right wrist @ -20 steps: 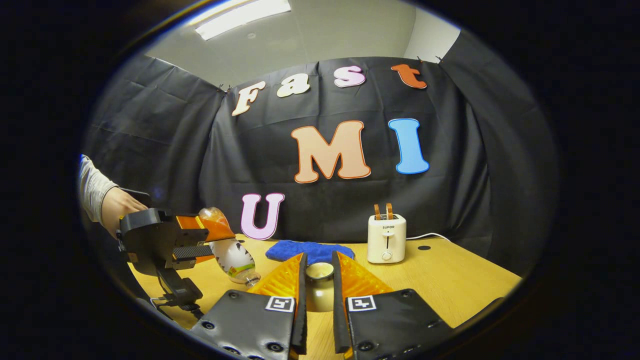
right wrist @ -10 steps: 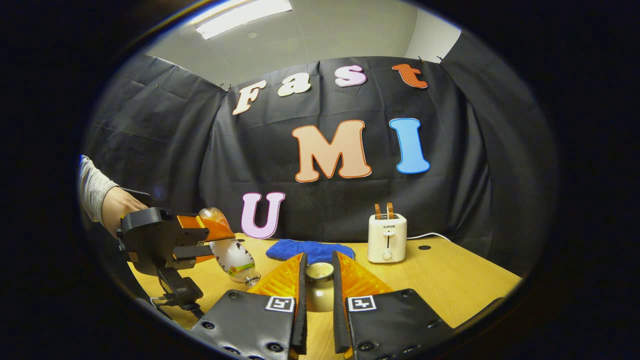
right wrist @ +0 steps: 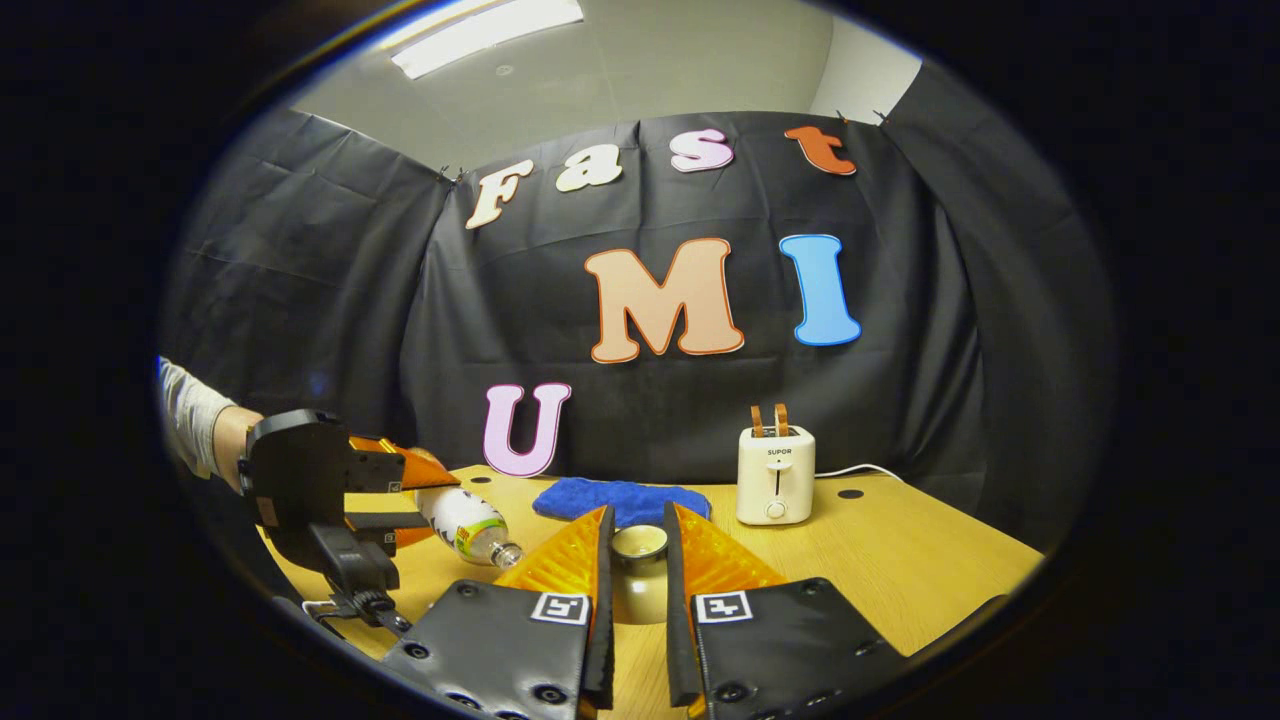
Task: Open the teacup lid with one hand, grasp the water bottle and pour water into the teacup with the other hand; after pouring, place the water bottle on the coaster and then close the teacup lid.
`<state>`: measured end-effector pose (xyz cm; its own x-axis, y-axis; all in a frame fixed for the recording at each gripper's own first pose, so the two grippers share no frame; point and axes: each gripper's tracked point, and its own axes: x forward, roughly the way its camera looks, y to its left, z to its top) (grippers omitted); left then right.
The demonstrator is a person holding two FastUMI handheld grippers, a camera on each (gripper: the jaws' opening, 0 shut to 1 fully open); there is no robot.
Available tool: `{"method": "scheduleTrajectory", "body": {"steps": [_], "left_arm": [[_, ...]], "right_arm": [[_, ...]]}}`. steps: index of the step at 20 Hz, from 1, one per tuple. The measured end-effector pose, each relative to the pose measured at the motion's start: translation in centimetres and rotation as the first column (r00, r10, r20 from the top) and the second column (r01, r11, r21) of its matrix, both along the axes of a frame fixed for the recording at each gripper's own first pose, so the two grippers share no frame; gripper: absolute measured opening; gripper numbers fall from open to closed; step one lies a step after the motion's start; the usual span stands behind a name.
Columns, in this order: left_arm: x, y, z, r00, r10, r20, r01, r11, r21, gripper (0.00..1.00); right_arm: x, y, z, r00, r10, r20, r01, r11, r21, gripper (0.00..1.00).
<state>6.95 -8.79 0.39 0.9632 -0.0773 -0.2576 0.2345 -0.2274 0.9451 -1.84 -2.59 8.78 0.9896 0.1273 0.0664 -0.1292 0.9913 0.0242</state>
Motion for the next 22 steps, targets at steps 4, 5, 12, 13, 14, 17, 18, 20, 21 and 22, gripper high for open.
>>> {"method": "scheduleTrajectory", "body": {"steps": [4, 5, 12, 13, 14, 17, 18, 20, 21, 22], "left_arm": [[-0.5, 0.3, -1.4, 0.998, 0.029, -0.061, -0.040, 0.981, -0.188, 0.54], [-0.5, 0.4, -1.8, 0.996, 0.039, -0.080, -0.057, 0.972, -0.229, 0.55], [0.1, 0.7, -1.5, 0.982, 0.089, -0.167, -0.168, 0.810, -0.561, 0.55], [0.2, 0.6, -1.5, 0.977, 0.087, -0.193, -0.190, 0.762, -0.619, 0.55], [0.2, 0.4, -1.5, 0.972, 0.080, -0.222, -0.212, 0.709, -0.673, 0.55], [1.5, 0.9, 0.1, 0.967, 0.080, -0.243, -0.246, 0.545, -0.802, 0.55], [1.8, 1.3, 0.4, 0.966, 0.085, -0.246, -0.255, 0.486, -0.836, 0.55], [2.7, 1.4, 0.7, 0.962, 0.081, -0.260, -0.271, 0.375, -0.887, 0.55], [3.1, 1.5, 0.6, 0.959, 0.081, -0.271, -0.283, 0.320, -0.904, 0.55], [3.5, 1.5, 0.4, 0.954, 0.077, -0.290, -0.300, 0.274, -0.914, 0.56]], "right_arm": [[0.2, 0.2, -0.4, 1.000, 0.003, -0.014, -0.003, 1.000, 0.009, 0.24], [0.2, 0.3, -0.5, 1.000, 0.004, -0.015, -0.004, 1.000, 0.009, 0.24], [0.3, 0.9, -1.0, 1.000, 0.015, -0.026, -0.015, 1.000, 0.000, 0.24], [0.4, 0.9, -1.1, 0.999, 0.015, -0.029, -0.015, 1.000, 0.001, 0.26], [0.5, 0.8, -1.2, 0.999, 0.014, -0.032, -0.014, 1.000, 0.001, 0.24], [0.5, 0.9, -1.2, 0.999, 0.016, -0.036, -0.016, 1.000, 0.011, 0.24], [0.4, 1.0, -1.2, 0.999, 0.020, -0.037, -0.020, 1.000, 0.017, 0.24], [0.5, 1.0, -1.3, 0.999, 0.019, -0.041, -0.018, 1.000, 0.017, 0.24], [0.4, 0.9, -1.4, 0.999, 0.017, -0.042, -0.017, 1.000, 0.014, 0.24], [0.5, 1.0, -1.4, 0.999, 0.018, -0.044, -0.017, 1.000, 0.014, 0.24]]}}
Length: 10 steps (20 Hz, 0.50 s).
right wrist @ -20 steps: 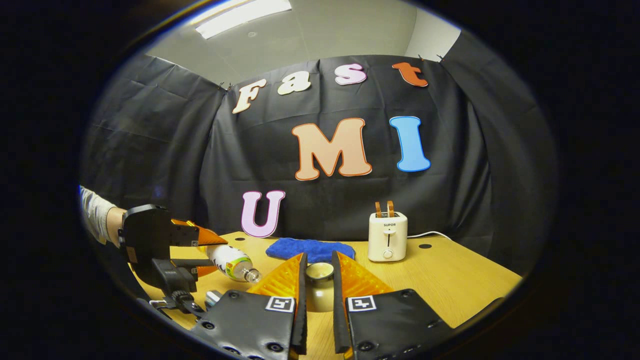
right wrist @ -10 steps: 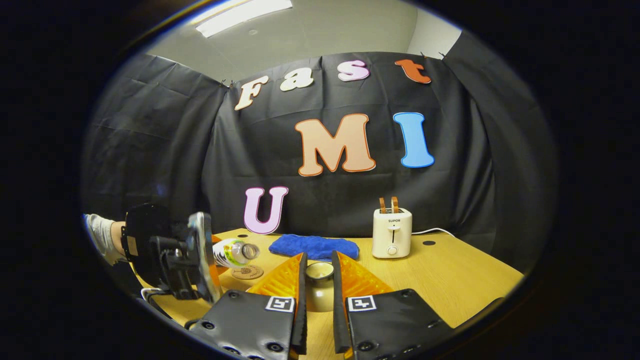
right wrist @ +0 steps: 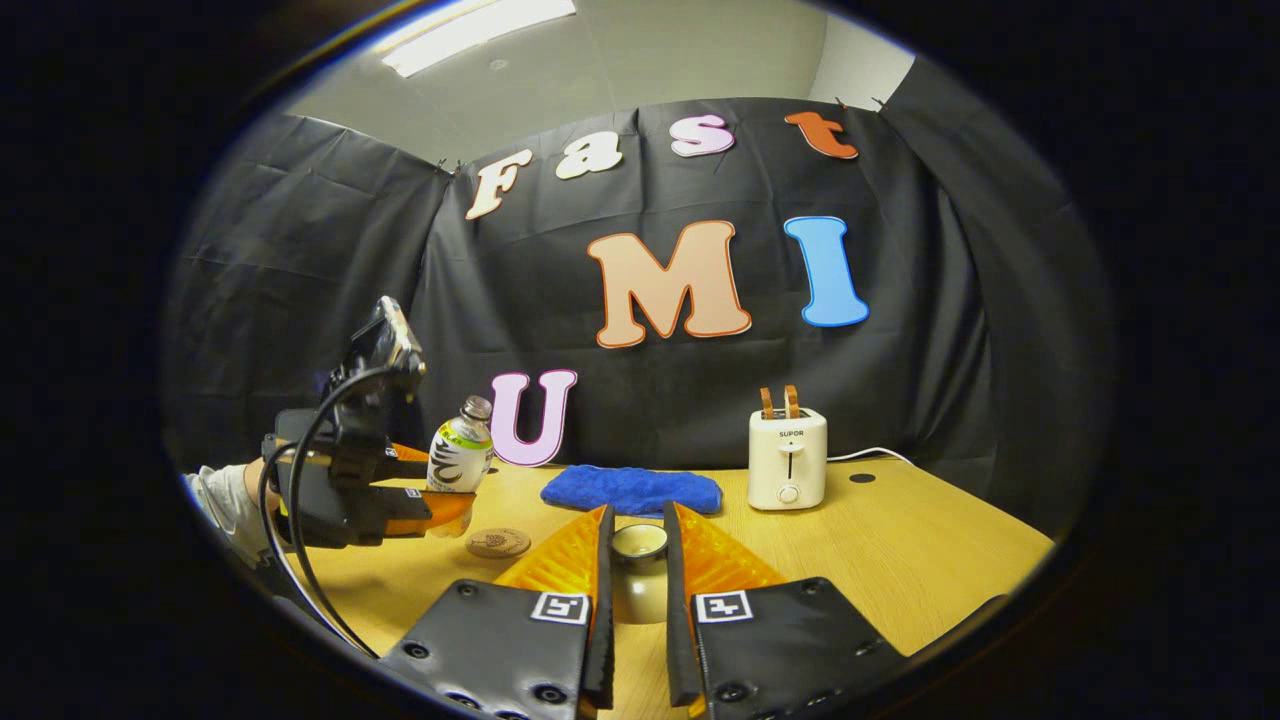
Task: Open the teacup lid with one hand, grasp the water bottle and pour water into the teacup with the other hand; after pouring, place the water bottle on the coaster and then close the teacup lid.
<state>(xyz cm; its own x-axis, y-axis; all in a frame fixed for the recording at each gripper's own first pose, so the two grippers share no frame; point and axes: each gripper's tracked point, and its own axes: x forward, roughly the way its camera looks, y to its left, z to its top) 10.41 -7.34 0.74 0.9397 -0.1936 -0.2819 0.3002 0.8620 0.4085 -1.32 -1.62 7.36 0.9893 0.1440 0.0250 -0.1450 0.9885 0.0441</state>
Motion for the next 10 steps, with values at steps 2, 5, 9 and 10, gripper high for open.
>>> {"method": "scheduleTrajectory", "body": {"steps": [2, 5, 9, 10], "left_arm": [[1.0, 0.2, -0.2, 1.000, 0.027, 0.000, -0.027, 0.996, -0.085, 0.56], [2.5, 0.7, -1.0, 0.997, 0.068, -0.024, -0.072, 0.969, -0.238, 0.55], [4.6, 2.1, -1.5, 0.990, 0.133, -0.050, -0.141, 0.884, -0.445, 0.53], [5.0, 2.3, -1.4, 0.988, 0.147, -0.038, -0.147, 0.864, -0.481, 0.55]], "right_arm": [[0.0, 0.1, 0.0, 1.000, 0.004, -0.004, -0.004, 1.000, 0.005, 0.26], [0.2, -0.1, -0.3, 1.000, 0.002, -0.010, -0.002, 1.000, 0.003, 0.26], [0.3, -0.3, -0.5, 1.000, 0.008, -0.020, -0.008, 1.000, 0.027, 0.26], [0.4, -0.5, -0.4, 1.000, 0.005, -0.020, -0.004, 1.000, 0.029, 0.24]]}}
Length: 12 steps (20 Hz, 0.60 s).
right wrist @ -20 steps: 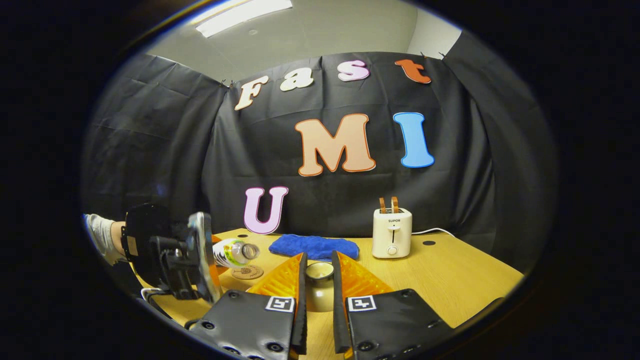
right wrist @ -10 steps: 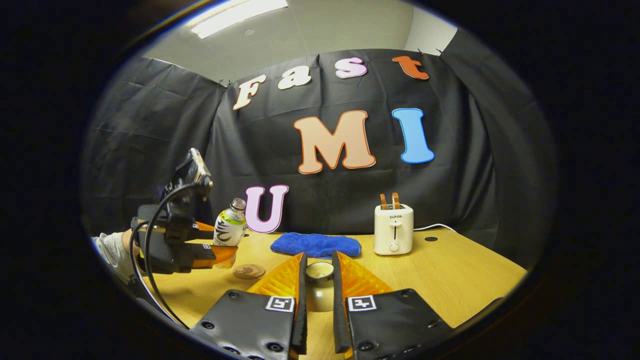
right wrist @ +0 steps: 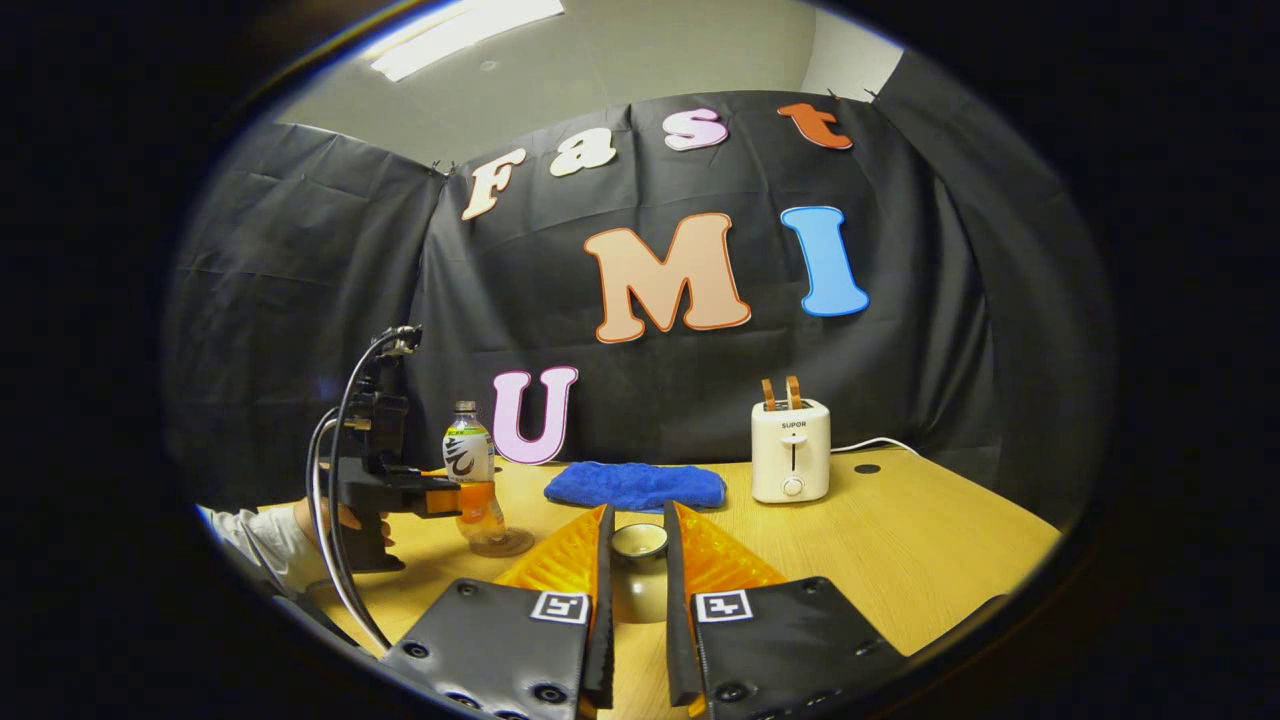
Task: Open the teacup lid with one hand, grasp the water bottle and pour water into the teacup with the other hand; after pouring, place the water bottle on the coaster and then close the teacup lid.
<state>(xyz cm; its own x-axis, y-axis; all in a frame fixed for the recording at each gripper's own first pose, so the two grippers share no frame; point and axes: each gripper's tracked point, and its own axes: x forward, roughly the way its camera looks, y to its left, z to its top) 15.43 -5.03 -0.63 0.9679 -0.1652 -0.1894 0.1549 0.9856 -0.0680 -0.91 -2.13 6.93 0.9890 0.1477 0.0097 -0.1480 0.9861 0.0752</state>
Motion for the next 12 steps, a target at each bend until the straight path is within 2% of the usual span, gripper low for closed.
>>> {"method": "scheduleTrajectory", "body": {"steps": [4, 12], "left_arm": [[0.3, -0.4, -0.8, 1.000, -0.006, -0.015, 0.006, 0.999, -0.032, 0.57], [1.0, -1.0, -0.7, 1.000, -0.012, -0.010, 0.012, 1.000, -0.016, 0.59]], "right_arm": [[0.2, -0.2, -0.4, 1.000, -0.003, -0.015, 0.004, 1.000, 0.011, 0.24], [0.2, 0.3, -0.6, 1.000, 0.006, -0.019, -0.006, 1.000, 0.003, 0.24]]}}
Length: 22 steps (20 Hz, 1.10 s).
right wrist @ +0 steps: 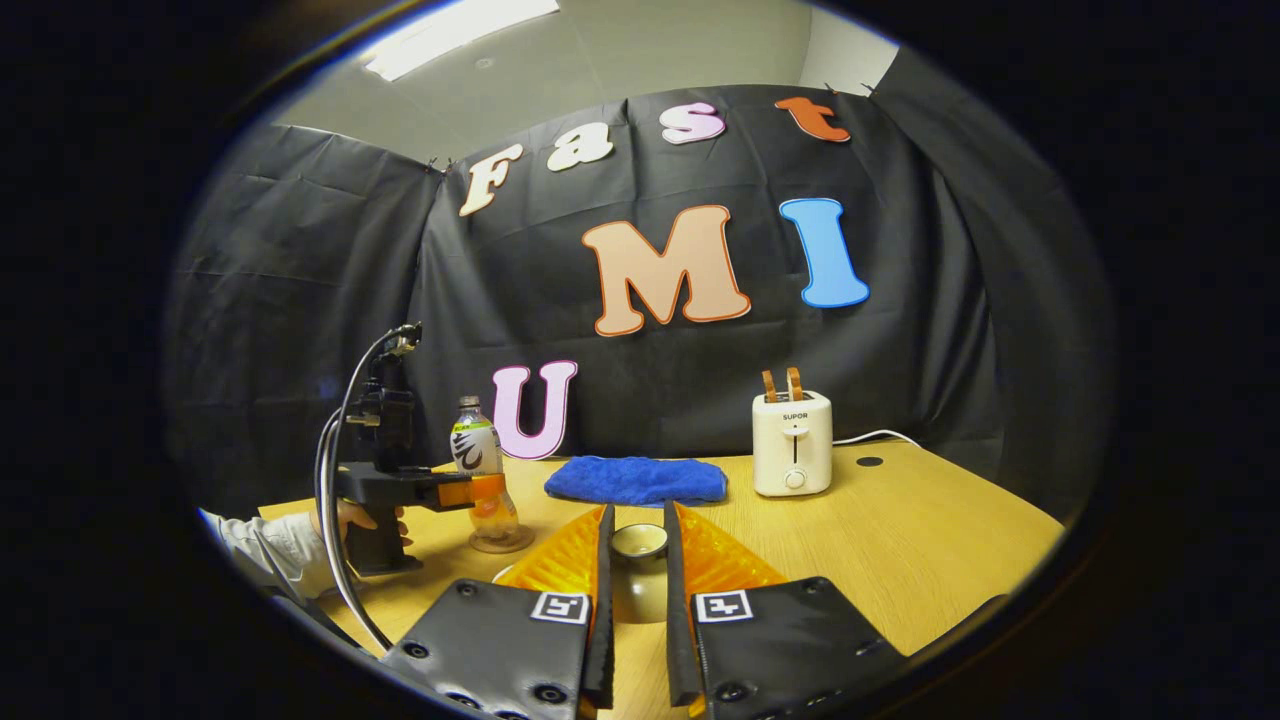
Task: Open the teacup lid with one hand, grasp the water bottle and pour water into the teacup with the other hand; after pouring, place the water bottle on the coaster and then close the teacup lid.
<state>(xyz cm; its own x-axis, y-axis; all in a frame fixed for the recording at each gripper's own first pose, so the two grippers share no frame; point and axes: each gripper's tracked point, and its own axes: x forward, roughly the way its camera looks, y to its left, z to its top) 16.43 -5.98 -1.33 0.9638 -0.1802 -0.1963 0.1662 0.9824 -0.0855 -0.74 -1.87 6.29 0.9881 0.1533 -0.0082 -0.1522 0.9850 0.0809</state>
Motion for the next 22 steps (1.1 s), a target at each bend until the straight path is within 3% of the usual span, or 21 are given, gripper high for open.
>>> {"method": "scheduleTrajectory", "body": {"steps": [10, 14, 15, 17, 22], "left_arm": [[-0.2, -0.2, -0.6, 1.000, -0.001, 0.012, 0.000, 0.999, 0.041, 0.63], [-0.6, -0.3, -1.8, 1.000, 0.001, -0.004, 0.000, 0.997, 0.076, 0.73], [-0.7, -0.3, -1.9, 1.000, 0.004, -0.002, -0.004, 0.996, 0.084, 0.82], [-1.0, -0.4, -1.9, 1.000, 0.007, 0.017, -0.009, 0.995, 0.103, 0.90], [-2.7, -0.1, -1.1, 0.998, 0.016, 0.059, -0.021, 0.996, 0.088, 0.95]], "right_arm": [[0.0, 0.1, -0.1, 1.000, 0.000, -0.003, 0.000, 1.000, 0.001, 0.26], [-0.1, 0.2, 0.1, 1.000, 0.004, 0.001, -0.004, 1.000, -0.002, 0.26], [-0.1, 0.3, 0.0, 1.000, 0.005, 0.000, -0.005, 1.000, -0.002, 0.26], [-0.1, 0.4, 0.0, 1.000, 0.007, -0.001, -0.007, 1.000, -0.002, 0.26], [0.3, 0.9, -0.6, 1.000, 0.022, -0.006, -0.022, 1.000, 0.001, 0.24]]}}
